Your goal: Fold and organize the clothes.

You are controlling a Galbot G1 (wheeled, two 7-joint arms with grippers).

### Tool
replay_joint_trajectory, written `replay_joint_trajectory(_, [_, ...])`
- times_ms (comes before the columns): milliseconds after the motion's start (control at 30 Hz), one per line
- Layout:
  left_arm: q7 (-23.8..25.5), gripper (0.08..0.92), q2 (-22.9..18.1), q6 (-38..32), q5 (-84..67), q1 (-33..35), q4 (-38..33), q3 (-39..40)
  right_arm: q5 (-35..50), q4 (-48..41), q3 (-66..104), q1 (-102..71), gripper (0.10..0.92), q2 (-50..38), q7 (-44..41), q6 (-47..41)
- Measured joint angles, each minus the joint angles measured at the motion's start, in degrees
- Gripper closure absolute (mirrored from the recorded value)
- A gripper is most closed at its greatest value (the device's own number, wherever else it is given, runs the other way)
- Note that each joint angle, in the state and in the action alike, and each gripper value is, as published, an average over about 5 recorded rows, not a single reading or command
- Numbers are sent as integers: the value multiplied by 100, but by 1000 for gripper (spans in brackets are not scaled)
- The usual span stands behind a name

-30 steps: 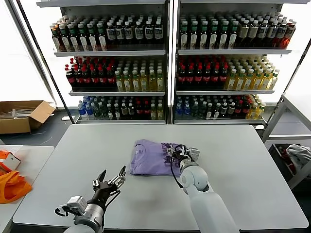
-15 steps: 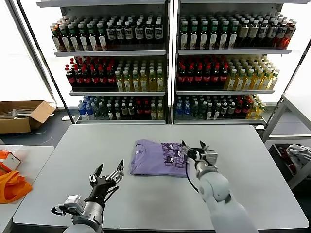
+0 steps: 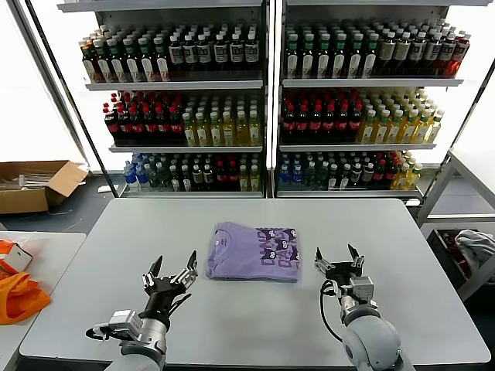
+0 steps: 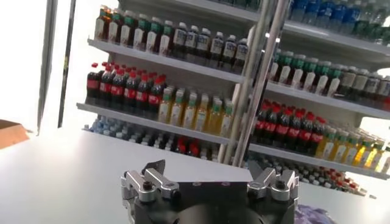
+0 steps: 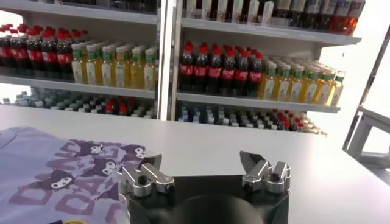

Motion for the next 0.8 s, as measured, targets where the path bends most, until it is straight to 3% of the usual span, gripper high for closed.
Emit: replay_joint_trajectory(800, [232,177,20,-370,677,112,244,-16,-268,551,408,-679,203,374,-7,320])
